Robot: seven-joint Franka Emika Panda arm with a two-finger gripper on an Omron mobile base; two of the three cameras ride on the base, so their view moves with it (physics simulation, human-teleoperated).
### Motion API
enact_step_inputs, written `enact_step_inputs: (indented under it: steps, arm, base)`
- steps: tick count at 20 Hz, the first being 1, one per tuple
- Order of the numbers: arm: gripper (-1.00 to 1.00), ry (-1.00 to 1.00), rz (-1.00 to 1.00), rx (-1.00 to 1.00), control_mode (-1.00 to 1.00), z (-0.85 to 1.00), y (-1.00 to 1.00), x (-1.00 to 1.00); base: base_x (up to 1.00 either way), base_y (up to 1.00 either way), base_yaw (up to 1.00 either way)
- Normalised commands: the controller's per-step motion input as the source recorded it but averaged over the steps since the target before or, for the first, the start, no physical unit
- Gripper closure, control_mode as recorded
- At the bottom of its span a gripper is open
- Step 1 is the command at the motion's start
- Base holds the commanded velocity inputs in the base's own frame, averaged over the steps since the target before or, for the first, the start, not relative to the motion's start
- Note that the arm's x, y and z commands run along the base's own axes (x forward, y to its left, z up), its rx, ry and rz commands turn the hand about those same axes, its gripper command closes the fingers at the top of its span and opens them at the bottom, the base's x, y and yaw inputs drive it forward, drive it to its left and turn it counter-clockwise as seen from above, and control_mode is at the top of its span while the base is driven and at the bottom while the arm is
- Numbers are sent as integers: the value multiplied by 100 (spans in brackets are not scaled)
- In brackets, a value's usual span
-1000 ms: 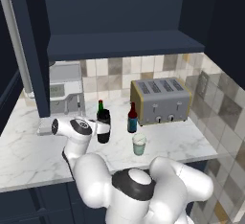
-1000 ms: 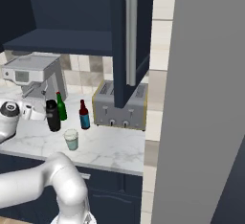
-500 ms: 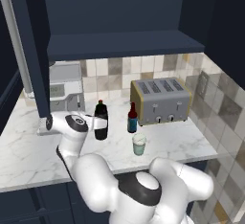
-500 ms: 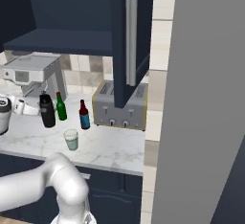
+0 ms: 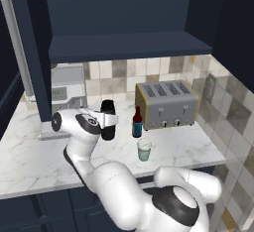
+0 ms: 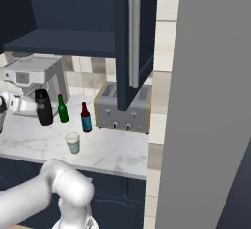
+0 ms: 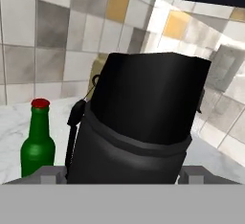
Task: Sort all alcoholic drinks to one cabinet, and non-alcoholic drinks to the other.
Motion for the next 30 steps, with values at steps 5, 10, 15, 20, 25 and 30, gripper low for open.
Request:
enact_step_inputs:
  steps: [5,10,15,20,25,30]
  arm:
    - [100,2,23,0,-100,35,-43,-39]
    - [100,9,20,1,-100,49,-31,-29]
    - [100,14,10,4,-100,66,-13,-15]
    - [100,9,7,8,-100,70,-7,-10]
    - [100,2,8,11,-100,66,0,-6]
    - [100,0,10,10,-100,61,0,-1]
  base:
    - [0,0,0]
    - [0,0,0]
    - [0,0,0]
    - [0,0,0]
    - [0,0,0]
    - [0,0,0]
